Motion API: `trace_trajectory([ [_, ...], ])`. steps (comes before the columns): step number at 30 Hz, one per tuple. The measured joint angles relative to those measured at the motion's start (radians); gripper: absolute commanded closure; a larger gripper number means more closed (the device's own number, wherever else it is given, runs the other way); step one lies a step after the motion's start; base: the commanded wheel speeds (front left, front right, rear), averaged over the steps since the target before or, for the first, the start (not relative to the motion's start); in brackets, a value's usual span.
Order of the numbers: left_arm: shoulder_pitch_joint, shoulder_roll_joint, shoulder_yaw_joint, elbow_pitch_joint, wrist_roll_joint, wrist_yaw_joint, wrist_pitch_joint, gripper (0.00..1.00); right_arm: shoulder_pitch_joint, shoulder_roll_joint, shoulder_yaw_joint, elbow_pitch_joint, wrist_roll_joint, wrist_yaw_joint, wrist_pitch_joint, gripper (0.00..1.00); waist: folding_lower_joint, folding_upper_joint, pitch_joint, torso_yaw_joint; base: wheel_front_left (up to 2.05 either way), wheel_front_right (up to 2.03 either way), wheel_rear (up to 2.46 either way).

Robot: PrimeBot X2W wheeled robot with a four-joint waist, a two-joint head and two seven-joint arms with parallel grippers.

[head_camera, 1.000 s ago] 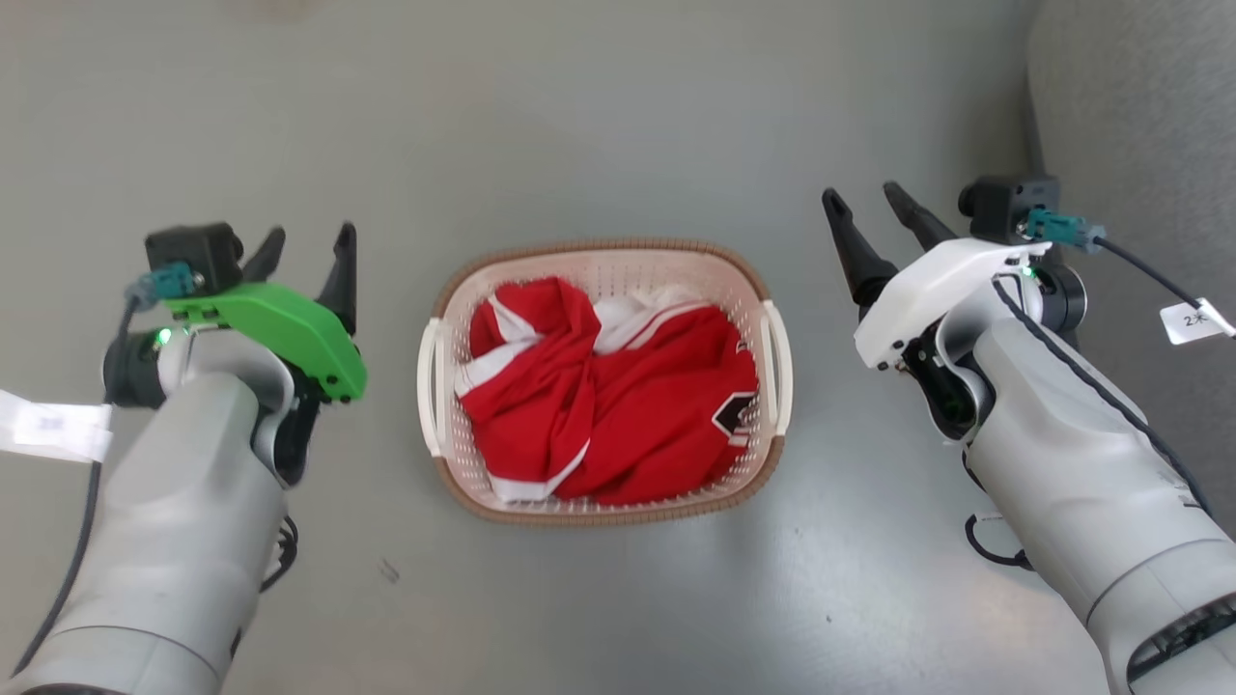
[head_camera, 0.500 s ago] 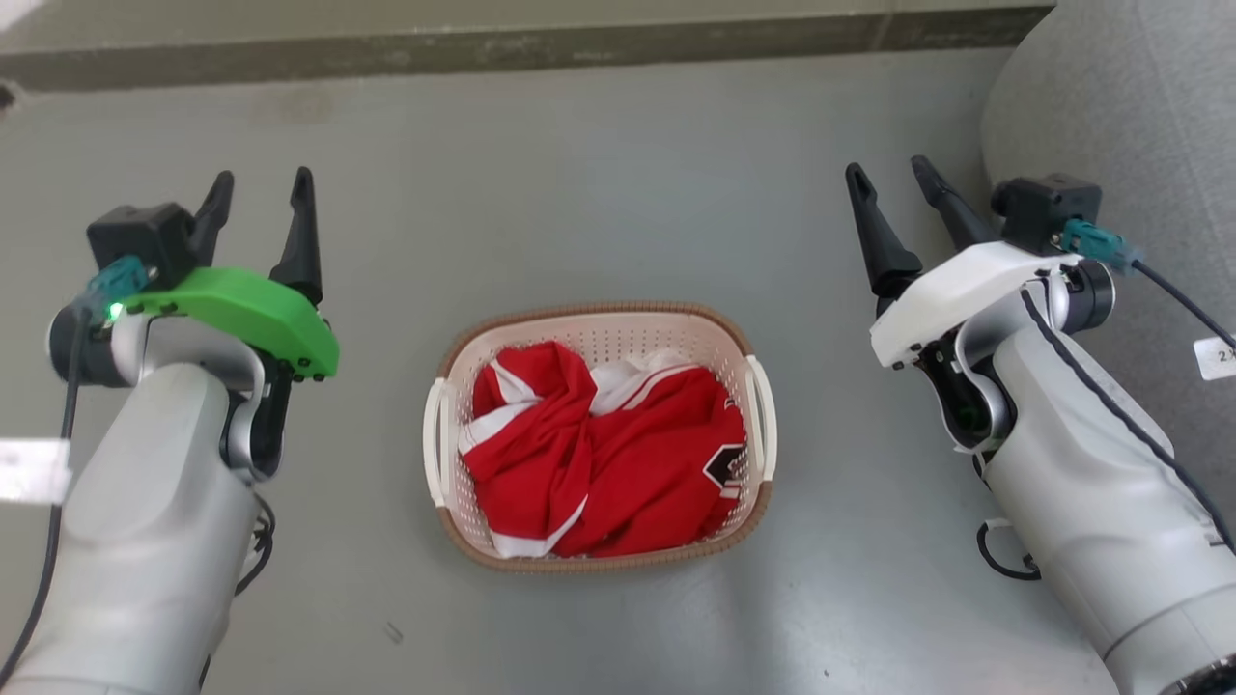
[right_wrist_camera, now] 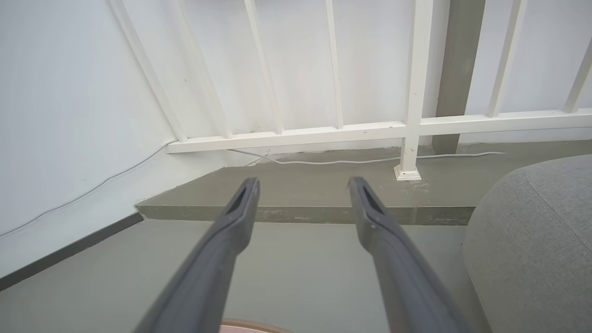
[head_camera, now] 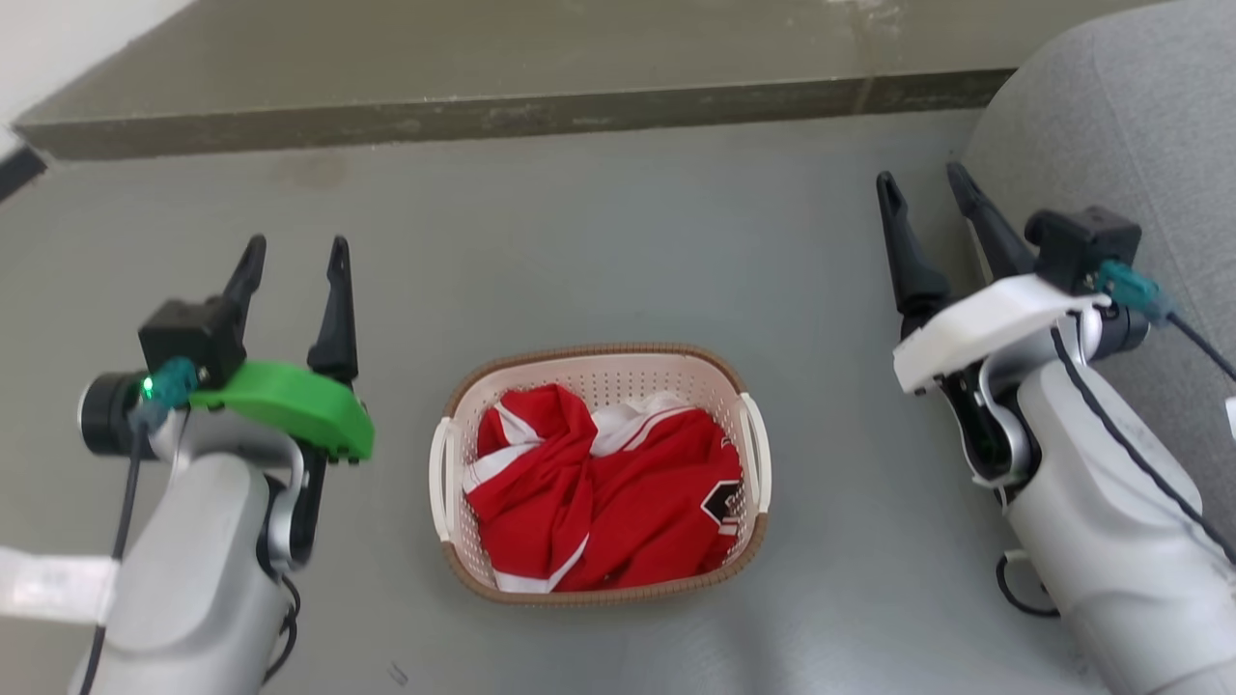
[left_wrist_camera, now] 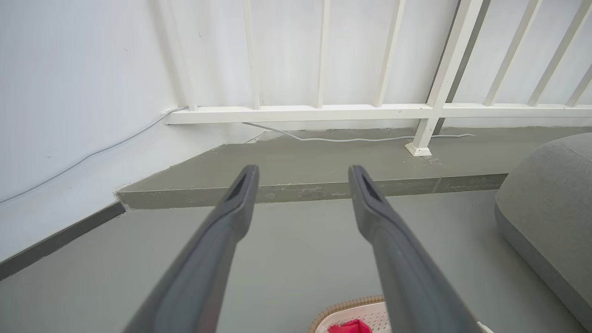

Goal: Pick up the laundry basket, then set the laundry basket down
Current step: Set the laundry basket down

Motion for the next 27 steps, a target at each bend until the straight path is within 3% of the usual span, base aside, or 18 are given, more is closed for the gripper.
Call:
trace_trajectory([
  [13,0.201,0.007,0.019,-0.129,0.037,0.021,0.000,0.00,0.167,-0.005,-0.041,-0.079,-0.031,-0.035,0.000,0.00,0.0000,0.0000,-0.072,-0.001,0.00,0.00,0.00],
  [27,0.355,0.010,0.033,-0.202,0.045,0.031,0.000,0.00,0.304,-0.005,-0.059,-0.139,-0.041,-0.044,0.000,0.00,0.0000,0.0000,-0.142,0.001,0.00,0.00,0.00],
])
